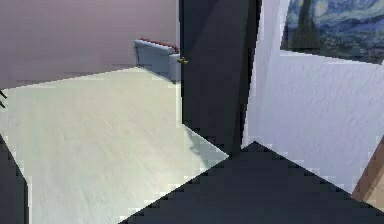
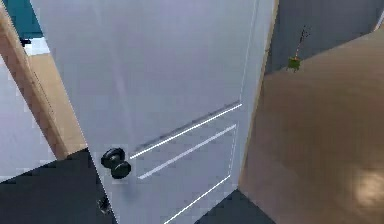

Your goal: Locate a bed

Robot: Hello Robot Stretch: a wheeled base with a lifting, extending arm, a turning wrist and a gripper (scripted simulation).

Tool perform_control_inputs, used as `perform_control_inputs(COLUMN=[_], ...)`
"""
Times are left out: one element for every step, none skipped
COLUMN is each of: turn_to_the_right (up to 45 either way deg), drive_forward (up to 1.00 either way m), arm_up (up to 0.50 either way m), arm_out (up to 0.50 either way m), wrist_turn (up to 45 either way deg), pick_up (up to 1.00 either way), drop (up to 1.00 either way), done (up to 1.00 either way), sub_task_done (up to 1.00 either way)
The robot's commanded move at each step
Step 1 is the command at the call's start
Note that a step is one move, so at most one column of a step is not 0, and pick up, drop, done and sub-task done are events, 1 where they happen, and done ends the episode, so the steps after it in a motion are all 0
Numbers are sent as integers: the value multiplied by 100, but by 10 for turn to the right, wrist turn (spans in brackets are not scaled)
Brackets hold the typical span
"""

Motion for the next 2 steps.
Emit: perform_control_inputs(turn_to_the_right=[30, -450], drive_forward=[0, 0], arm_up=[0, 0], arm_out=[0, 0], wrist_turn=[0, 0], pick_up=[0, 0], drop=[0, 0], done=[0, 0], sub_task_done=[0, 0])
